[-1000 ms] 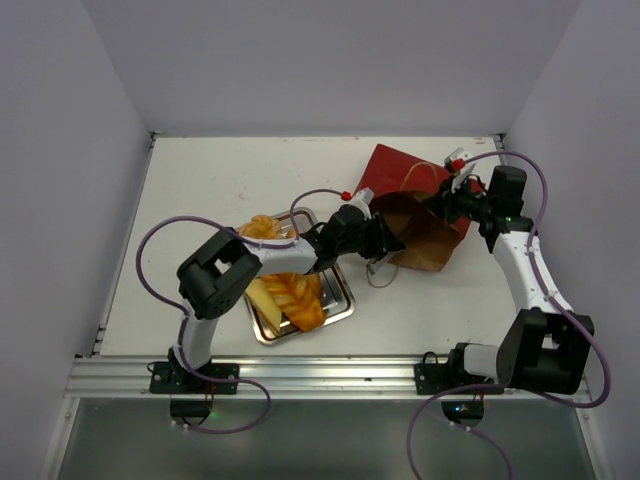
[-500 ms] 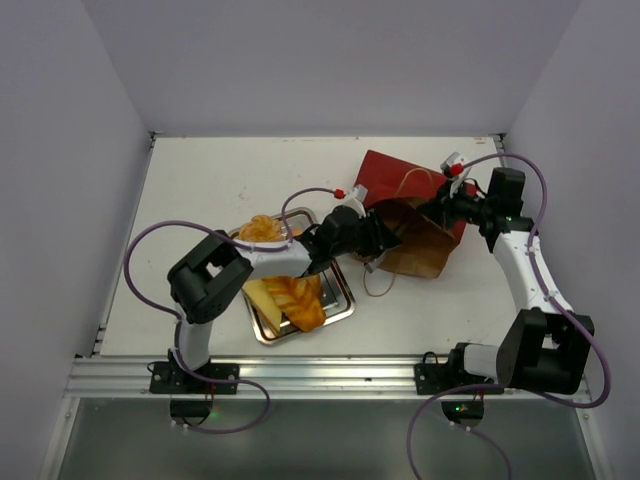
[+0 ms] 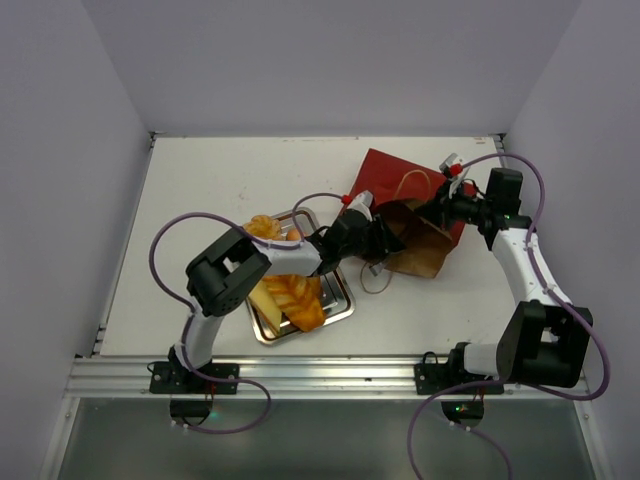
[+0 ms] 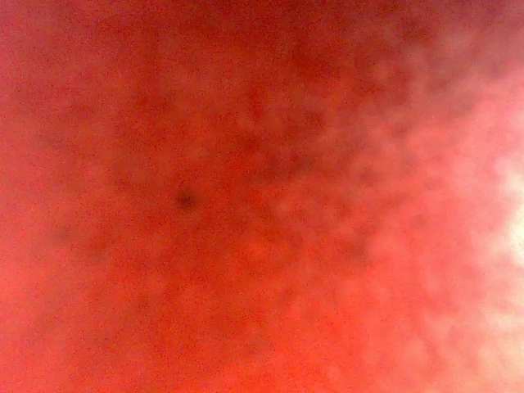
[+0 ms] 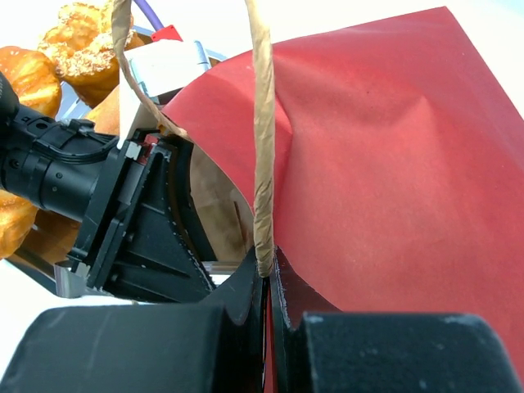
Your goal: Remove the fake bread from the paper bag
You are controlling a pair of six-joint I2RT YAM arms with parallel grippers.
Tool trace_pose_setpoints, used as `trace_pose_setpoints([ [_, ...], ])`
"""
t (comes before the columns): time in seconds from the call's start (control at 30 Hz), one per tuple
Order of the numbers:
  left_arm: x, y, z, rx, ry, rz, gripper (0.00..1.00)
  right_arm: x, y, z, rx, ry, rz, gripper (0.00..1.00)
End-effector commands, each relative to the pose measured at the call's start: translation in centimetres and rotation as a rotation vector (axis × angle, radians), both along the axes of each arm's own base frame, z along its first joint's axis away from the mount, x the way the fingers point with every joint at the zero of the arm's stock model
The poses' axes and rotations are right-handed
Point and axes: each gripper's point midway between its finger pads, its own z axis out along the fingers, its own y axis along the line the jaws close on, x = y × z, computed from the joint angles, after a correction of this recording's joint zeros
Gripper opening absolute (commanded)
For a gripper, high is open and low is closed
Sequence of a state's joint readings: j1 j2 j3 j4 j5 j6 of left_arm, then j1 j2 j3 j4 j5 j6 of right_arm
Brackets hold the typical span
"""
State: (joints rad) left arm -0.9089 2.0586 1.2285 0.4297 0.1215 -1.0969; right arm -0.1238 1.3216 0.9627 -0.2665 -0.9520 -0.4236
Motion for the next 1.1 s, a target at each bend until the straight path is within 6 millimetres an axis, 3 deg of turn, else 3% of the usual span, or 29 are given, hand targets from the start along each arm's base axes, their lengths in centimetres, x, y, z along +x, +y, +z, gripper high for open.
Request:
trace_pose_setpoints([
  [0.0, 0.2, -1.7, 1.7, -0.06, -0.024, -0.028, 0.45, 0.1, 0.8, 1.5, 0.031, -0.041, 0.039, 0.0],
  [0.53, -2.4, -3.8, 2.7, -0.12, 0.061, -0.186, 0.45, 0.1, 0.9, 1.2, 0.035, -0.037, 0.038, 0.0],
  [0.83, -2.9, -5.0, 0.7, -0.064, 0.1, -0.211, 0.45, -0.1, 1.3, 1.0, 0.037, -0.034, 0.049, 0.0],
  [1.07, -3.5, -5.4, 0.2, -0.063, 0.104, -0.242, 0.43, 0.3, 0.9, -0.5, 0.001, -0.007, 0.026, 0.0],
])
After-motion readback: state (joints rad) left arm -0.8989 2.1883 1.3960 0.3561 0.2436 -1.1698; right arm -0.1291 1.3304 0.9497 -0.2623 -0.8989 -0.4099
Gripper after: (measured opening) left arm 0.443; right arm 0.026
